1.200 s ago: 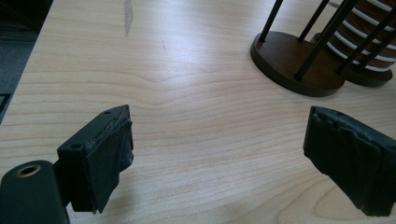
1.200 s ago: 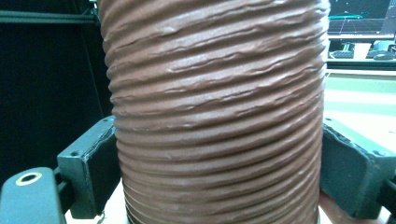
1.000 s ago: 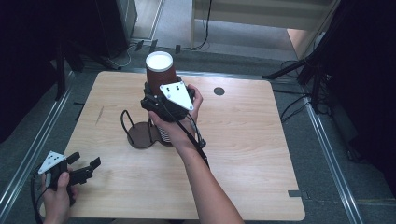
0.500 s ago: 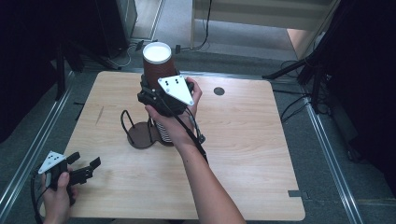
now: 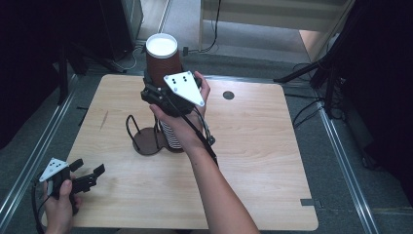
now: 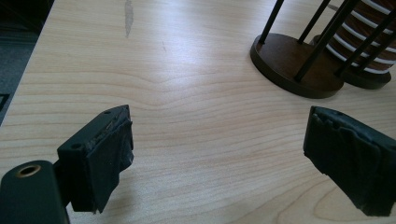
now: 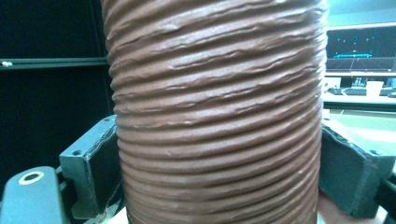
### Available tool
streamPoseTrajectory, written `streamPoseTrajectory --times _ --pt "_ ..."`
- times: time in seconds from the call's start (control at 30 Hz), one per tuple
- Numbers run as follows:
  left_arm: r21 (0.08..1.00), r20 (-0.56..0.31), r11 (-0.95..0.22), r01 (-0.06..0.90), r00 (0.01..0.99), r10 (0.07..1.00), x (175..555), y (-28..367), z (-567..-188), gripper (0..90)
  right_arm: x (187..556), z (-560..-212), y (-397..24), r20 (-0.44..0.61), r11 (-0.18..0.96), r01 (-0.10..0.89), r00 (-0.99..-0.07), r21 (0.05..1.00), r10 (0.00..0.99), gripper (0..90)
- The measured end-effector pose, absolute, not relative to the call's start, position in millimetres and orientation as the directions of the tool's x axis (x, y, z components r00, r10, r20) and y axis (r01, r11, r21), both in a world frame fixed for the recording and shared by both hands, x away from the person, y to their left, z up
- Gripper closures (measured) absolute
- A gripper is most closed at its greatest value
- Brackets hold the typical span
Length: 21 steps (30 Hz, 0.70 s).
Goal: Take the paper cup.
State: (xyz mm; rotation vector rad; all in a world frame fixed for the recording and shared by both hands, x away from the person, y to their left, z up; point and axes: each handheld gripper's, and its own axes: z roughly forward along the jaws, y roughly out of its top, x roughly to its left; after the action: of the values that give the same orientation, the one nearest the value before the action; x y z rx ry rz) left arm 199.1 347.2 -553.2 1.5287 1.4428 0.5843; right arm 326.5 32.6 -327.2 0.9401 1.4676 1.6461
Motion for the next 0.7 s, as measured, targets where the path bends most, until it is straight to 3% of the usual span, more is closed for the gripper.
streamPoseTrajectory --times 0.7 --pt "0.853 -0.242 0.110 0.510 0.199 0.950 198.9 346.9 -553.1 8.9 322.4 -291.9 -17.1 0.071 -0.125 -0.113 -0.390 0.986 0.918 11.4"
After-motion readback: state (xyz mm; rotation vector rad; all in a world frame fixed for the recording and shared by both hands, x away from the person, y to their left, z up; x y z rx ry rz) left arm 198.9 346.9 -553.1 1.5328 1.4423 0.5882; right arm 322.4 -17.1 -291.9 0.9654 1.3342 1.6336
